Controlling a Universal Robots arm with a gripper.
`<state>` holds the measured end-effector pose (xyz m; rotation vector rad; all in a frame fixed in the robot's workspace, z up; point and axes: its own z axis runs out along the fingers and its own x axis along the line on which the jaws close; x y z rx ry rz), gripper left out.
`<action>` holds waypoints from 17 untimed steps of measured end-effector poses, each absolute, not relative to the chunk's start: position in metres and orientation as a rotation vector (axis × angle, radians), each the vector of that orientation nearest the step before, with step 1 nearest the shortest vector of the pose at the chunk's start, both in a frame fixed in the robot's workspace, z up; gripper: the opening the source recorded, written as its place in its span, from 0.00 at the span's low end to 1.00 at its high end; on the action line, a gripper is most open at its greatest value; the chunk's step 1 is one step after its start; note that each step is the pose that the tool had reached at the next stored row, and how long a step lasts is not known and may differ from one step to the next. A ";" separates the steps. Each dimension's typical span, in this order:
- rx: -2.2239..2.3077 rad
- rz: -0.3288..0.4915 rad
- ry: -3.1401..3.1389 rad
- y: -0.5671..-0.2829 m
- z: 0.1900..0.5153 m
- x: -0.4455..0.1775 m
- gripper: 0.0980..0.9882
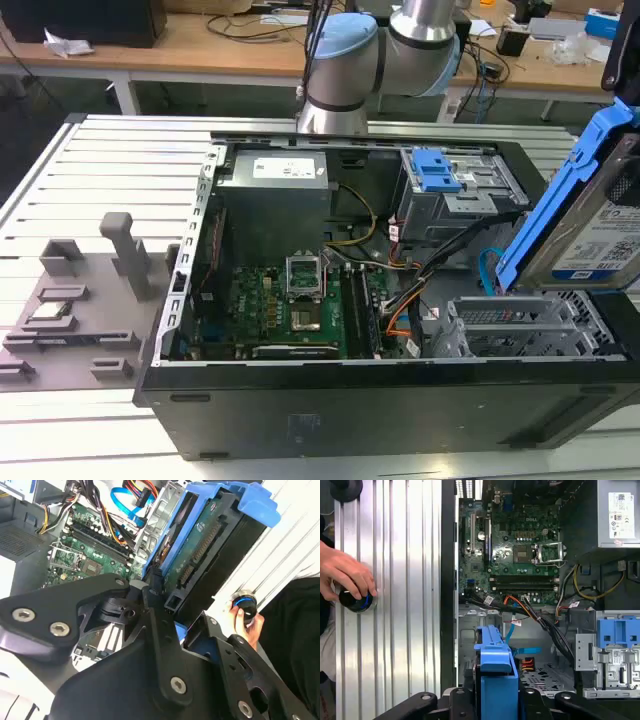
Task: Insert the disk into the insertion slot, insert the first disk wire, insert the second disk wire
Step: 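Insert the disk into the insertion slot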
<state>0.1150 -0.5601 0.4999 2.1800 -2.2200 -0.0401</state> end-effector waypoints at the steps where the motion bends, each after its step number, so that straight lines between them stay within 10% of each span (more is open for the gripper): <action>1: 2.180 -0.040 -2.220 -0.560 0.498 0.115 0.30; 17: 2.177 -0.041 -2.224 -0.551 0.446 0.108 0.30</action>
